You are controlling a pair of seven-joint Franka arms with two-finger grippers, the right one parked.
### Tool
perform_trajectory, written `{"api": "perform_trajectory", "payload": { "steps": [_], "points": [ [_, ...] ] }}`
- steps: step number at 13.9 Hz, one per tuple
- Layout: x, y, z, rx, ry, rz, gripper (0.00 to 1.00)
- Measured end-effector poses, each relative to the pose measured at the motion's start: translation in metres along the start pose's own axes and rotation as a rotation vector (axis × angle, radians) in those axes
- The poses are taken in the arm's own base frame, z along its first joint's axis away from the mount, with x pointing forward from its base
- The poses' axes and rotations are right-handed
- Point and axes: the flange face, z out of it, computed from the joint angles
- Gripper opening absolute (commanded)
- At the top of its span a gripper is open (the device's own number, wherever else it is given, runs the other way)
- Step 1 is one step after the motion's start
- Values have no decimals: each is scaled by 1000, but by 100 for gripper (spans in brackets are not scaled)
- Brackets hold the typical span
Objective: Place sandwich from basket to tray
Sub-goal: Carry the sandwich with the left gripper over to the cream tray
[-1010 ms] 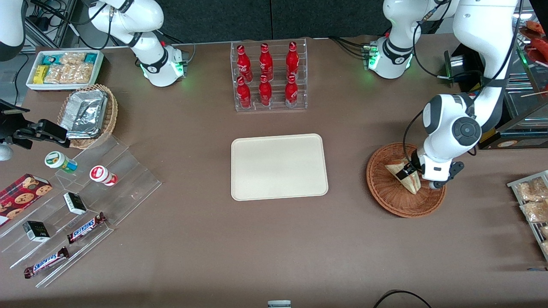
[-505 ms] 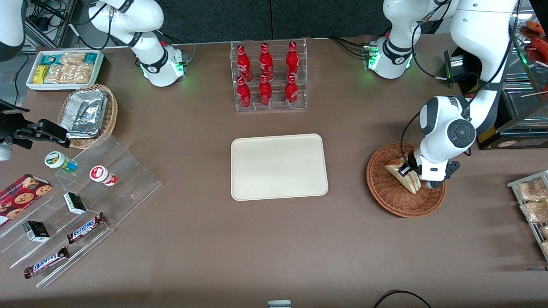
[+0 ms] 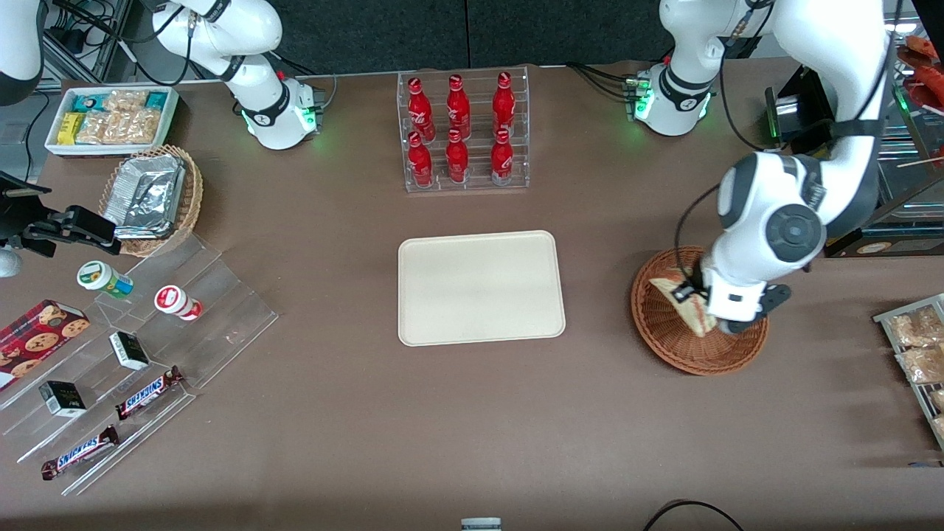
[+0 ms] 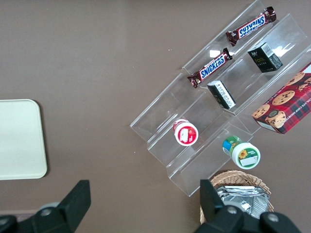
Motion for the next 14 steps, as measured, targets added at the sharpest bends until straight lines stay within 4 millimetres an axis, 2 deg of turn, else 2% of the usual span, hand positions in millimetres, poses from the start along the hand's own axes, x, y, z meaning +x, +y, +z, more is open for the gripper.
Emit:
{"api": "perform_trajectory", "payload": {
  "steps": [3, 5, 7, 11, 14],
  "points": [
    [-59, 67, -11, -9, 29, 162, 0],
    [-95, 110, -11, -17, 41, 252, 0],
    [-123, 154, -7, -25, 47, 325, 0],
    [-153, 221, 28, -51, -9, 411, 0],
    [-179, 253, 57, -62, -56, 466, 0]
  ]
}}
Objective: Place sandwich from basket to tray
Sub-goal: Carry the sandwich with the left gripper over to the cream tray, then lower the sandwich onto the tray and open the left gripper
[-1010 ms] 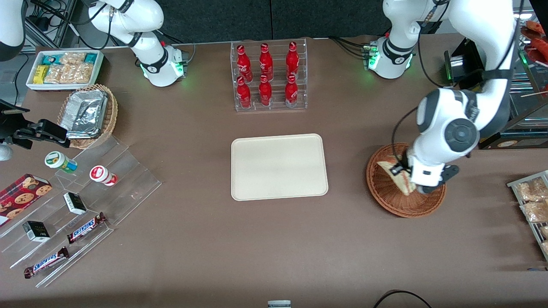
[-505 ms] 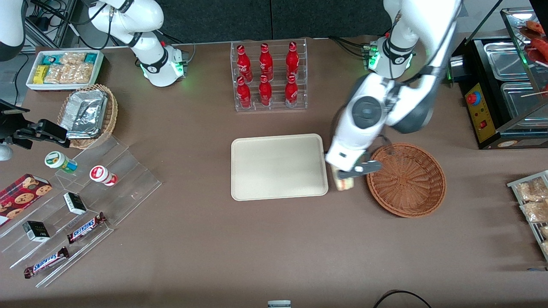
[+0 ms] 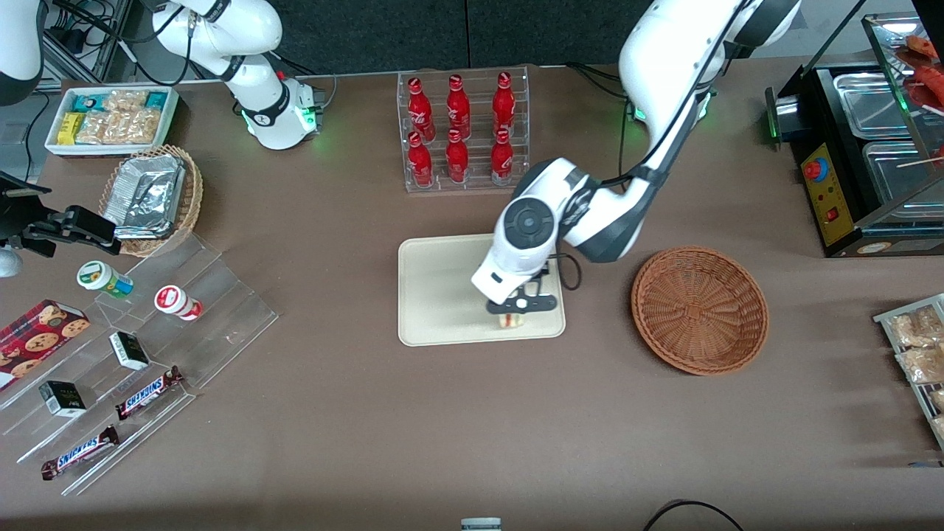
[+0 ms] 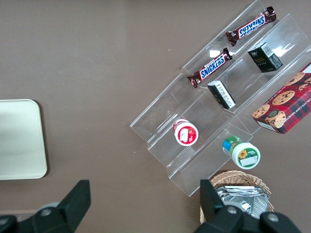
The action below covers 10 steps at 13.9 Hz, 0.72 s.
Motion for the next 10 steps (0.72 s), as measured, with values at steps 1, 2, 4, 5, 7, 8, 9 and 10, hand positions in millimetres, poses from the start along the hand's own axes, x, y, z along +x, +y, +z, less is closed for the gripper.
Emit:
{"api": "perform_trajectory", "payload": {
  "steps": [1, 2, 4, 5, 7, 8, 9, 10],
  "points": [
    [-4, 10, 10, -3, -7, 15, 0],
    [-9, 19, 21, -4, -12, 28, 0],
    [-19, 32, 41, 3, -25, 50, 0],
    [-22, 36, 48, 8, -32, 58, 0],
    [-27, 41, 59, 15, -42, 67, 0],
    [-29, 44, 64, 15, -43, 70, 0],
    [-32, 47, 68, 14, -43, 69, 4],
    [-33, 49, 72, 16, -44, 66, 19]
  ]
}}
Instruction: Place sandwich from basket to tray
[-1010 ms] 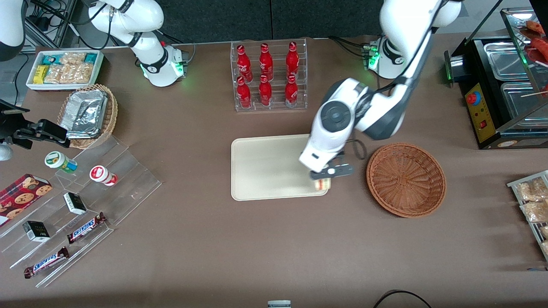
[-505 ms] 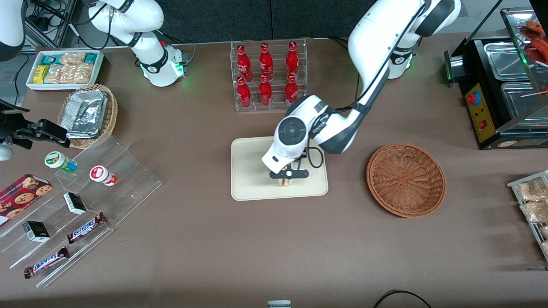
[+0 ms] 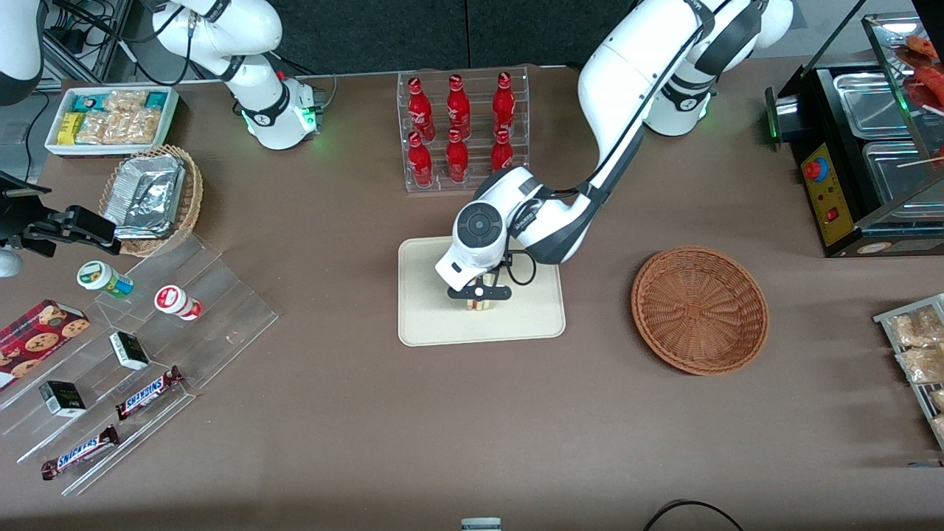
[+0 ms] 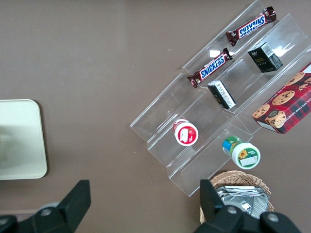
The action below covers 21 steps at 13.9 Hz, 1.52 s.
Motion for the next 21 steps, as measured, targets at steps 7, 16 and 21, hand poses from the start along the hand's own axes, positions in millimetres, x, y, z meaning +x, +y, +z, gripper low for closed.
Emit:
{"api": "perform_trajectory", "payload": {
  "steps": [7, 16, 21],
  "points": [
    [3, 2, 2, -11, 12, -7, 100],
    [32, -13, -53, 21, 101, 107, 100],
    [88, -118, -99, 63, 49, 138, 100]
  ]
}}
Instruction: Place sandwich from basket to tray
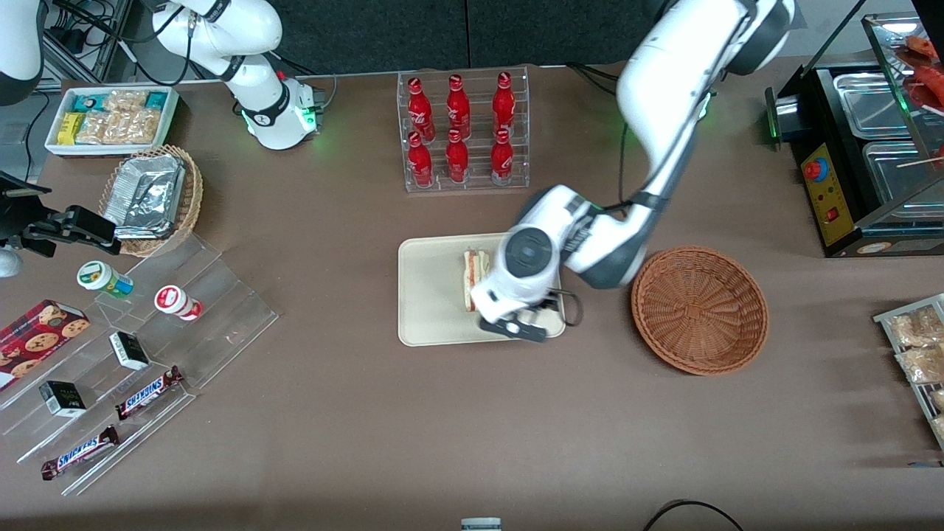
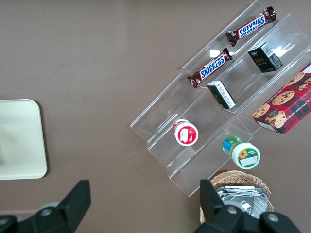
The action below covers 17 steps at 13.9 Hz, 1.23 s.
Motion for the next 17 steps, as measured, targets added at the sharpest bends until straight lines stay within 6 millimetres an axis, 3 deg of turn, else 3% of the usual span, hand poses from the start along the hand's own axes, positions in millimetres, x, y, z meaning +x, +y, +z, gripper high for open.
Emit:
{"api": "perform_trajectory", "payload": {
  "steps": [5, 9, 11, 14, 17],
  "points": [
    [19, -132, -66, -20, 13, -84, 100],
    [6, -216, -95, -23, 29, -103, 100],
    [-8, -249, -111, -21, 37, -116, 100],
    [-36, -282, -131, -28, 15, -123, 100],
    [-70, -314, -169, -52, -14, -135, 100]
  ]
}}
